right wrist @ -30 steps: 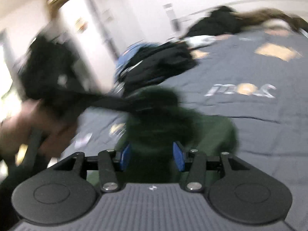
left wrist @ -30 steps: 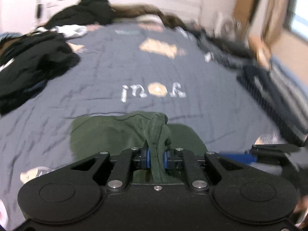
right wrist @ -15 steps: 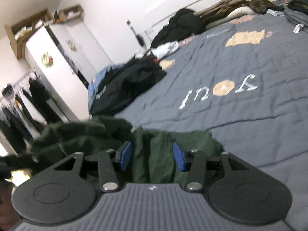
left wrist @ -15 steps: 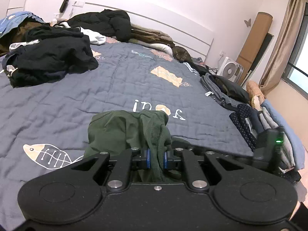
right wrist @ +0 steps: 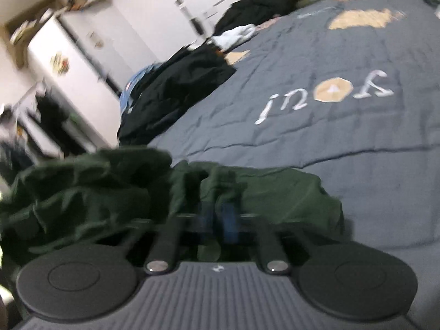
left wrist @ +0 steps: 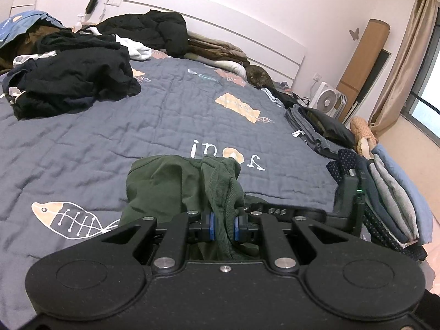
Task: Fold clothes
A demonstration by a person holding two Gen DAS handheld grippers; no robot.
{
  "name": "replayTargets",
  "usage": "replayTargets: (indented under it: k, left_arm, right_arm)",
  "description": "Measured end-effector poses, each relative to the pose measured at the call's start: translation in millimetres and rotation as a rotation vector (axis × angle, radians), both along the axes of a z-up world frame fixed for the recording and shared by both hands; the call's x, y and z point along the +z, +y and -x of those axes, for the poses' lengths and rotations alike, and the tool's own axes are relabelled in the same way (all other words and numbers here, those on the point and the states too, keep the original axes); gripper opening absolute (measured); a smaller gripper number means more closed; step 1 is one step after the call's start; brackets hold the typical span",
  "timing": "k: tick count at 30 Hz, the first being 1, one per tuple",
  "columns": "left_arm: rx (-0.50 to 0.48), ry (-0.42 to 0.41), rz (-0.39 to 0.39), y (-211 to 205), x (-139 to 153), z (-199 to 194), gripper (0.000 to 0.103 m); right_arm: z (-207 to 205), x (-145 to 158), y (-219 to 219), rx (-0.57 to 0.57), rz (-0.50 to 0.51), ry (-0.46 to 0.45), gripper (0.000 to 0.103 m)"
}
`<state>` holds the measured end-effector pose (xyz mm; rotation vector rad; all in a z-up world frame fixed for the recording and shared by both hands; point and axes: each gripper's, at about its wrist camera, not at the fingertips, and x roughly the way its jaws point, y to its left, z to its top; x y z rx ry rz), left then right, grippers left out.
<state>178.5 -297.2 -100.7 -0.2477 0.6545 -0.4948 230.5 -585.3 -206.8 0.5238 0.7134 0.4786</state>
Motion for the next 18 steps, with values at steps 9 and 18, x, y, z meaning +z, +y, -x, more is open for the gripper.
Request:
replayTargets:
  k: [9,18]
  left_arm:
    - [-0.005,0.008,0.0,-1,-2,-2,0.013]
    - [-0.007,0.029,-0.007,-11,-4,-15,0.013]
  right_arm:
    - [18,18,-53,-0.216,-0.126,-0.031,0.005]
    - [14,12,-54,-0.15,-0.08,0.042,0.031]
